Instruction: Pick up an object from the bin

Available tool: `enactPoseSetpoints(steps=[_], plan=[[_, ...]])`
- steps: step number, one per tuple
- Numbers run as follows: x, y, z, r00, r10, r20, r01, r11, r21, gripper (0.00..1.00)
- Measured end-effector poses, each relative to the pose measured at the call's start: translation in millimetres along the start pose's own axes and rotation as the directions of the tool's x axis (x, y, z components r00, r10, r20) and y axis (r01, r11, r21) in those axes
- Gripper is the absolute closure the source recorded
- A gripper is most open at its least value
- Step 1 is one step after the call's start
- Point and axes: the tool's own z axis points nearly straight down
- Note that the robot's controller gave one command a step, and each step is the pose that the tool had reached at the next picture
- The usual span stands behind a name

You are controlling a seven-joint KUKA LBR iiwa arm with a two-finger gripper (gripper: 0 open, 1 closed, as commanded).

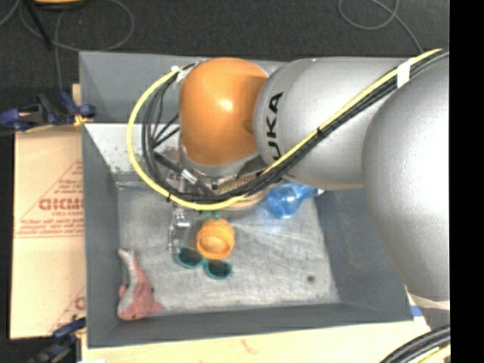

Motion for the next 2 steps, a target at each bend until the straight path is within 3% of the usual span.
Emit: enactPoseSetpoints(steps=[1,2], plan=[[-1.6,-1.0,-5.0,1.000,0.004,0.008,-0.004,1.000,-0.002,0.00],[35.4,-48.3,-12.4,1.000,-0.017,0.006,0.017,1.000,0.000,0.00]])
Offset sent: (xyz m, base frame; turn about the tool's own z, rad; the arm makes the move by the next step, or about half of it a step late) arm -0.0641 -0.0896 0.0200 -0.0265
